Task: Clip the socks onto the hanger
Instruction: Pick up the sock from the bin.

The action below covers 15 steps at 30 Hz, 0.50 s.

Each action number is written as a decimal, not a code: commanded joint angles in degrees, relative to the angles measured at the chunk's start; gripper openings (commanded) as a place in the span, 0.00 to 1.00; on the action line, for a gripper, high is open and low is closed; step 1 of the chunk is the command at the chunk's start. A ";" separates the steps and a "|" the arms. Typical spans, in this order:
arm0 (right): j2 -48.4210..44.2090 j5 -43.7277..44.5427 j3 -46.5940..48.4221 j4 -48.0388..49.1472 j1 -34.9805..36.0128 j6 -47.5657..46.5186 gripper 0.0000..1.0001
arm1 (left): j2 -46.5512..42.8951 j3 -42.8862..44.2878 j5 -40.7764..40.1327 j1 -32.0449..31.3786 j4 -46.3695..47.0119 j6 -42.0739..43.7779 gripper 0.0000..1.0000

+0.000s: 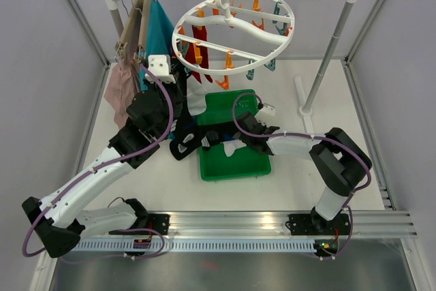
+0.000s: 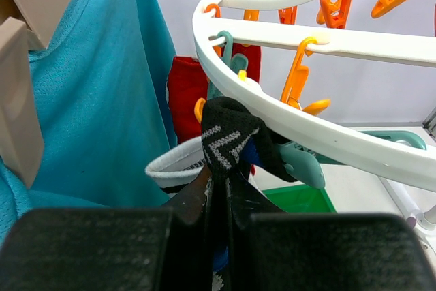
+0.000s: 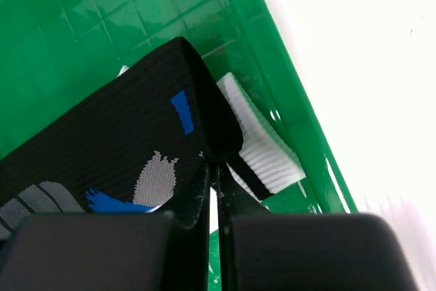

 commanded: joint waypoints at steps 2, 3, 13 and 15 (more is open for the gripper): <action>-0.72 3.73 2.25 1.49 -0.05 -2.38 0.00 | -1.64 0.16 0.59 0.30 2.98 -0.04 0.11; -1.50 3.91 2.07 1.67 -0.05 -3.00 0.00 | -1.73 0.16 0.59 0.30 3.15 0.05 0.11; -13.89 6.10 1.63 1.93 0.91 -15.62 0.00 | -2.08 -0.19 1.29 0.39 2.80 -0.12 0.17; -18.00 8.02 2.33 1.76 2.40 -19.07 0.00 | -2.08 -0.19 1.82 0.30 2.54 -0.21 0.17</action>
